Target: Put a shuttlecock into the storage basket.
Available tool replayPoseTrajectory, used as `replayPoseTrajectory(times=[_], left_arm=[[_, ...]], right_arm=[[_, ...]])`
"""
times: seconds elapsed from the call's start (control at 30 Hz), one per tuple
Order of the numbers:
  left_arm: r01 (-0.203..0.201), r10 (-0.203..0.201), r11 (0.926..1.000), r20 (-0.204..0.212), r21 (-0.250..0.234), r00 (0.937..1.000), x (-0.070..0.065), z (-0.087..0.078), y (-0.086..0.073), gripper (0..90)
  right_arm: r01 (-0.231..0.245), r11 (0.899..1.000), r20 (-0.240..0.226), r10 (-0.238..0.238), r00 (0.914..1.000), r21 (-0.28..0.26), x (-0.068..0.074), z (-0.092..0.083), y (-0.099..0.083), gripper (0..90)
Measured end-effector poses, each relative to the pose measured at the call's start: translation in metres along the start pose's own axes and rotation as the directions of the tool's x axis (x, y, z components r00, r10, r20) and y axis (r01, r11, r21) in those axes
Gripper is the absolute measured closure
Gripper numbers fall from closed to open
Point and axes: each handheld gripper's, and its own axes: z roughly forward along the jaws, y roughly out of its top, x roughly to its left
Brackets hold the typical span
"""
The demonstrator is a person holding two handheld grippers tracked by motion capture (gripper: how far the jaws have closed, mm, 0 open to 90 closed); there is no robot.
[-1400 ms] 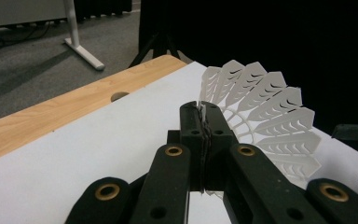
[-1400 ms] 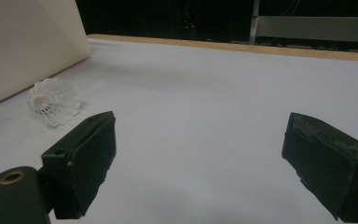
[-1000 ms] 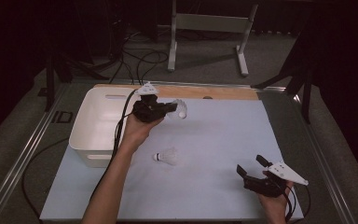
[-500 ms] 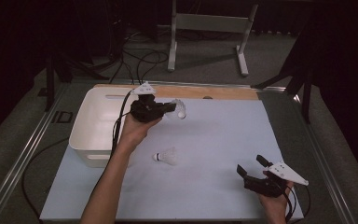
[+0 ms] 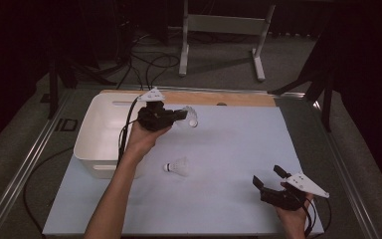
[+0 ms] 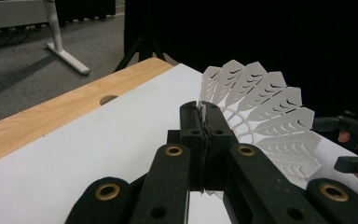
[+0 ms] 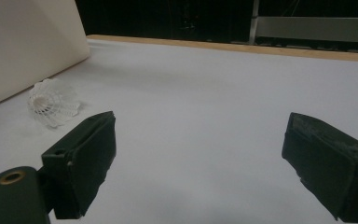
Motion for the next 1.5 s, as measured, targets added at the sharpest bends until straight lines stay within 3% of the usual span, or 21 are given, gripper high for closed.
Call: replayPoseTrajectory(times=[0.63, 1.5], left_arm=[[-0.012, 0.012, 0.9998, -0.003, -0.014, 0.9999, -0.006, -0.011, 0.004, 89.9], [-0.002, 0.002, 0.9998, -0.027, -0.021, 0.9996, -0.003, -0.025, 0.005, 89.9]], right_arm=[[0.0, 1.0, -0.002, 0.0, 1.0, 0.001, 0.0, 0.001, 0.0, 9.9], [-0.002, 1.0, 0.001, 0.002, 1.0, 0.0, 0.0, 0.001, 0.0, 9.9]])
